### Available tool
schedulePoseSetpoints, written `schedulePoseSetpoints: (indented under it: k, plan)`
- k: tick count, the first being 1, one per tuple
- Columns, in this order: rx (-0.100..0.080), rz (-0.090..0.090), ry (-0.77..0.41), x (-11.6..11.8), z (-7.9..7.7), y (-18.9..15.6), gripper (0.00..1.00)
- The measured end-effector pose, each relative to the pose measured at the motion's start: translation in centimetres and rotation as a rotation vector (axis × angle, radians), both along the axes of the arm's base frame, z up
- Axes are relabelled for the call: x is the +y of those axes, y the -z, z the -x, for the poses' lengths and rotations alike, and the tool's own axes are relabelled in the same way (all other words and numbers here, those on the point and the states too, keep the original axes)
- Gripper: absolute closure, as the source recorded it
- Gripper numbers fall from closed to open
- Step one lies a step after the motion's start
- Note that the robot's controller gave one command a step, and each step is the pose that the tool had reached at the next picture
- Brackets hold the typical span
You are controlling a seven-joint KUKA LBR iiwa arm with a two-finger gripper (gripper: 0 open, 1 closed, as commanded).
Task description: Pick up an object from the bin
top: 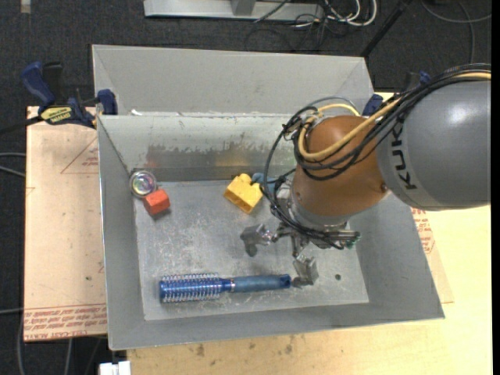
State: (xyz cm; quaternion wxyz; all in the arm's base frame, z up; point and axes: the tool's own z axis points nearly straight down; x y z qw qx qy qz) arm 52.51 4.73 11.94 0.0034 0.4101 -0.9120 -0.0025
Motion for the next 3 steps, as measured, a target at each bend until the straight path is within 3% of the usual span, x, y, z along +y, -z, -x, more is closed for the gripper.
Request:
schedulePoseSetpoints:
  k: [1, 2, 3]
  plan:
    - [-0.003, 0.0, -0.041, 0.1, 0.9, 4.2, 0.0]
    - [-0.01, -0.001, -0.041, 0.1, 0.7, 3.9, 1.0]
    - [-0.02, 0.0, -0.126, -1.7, 1.6, -11.1, 1.0]
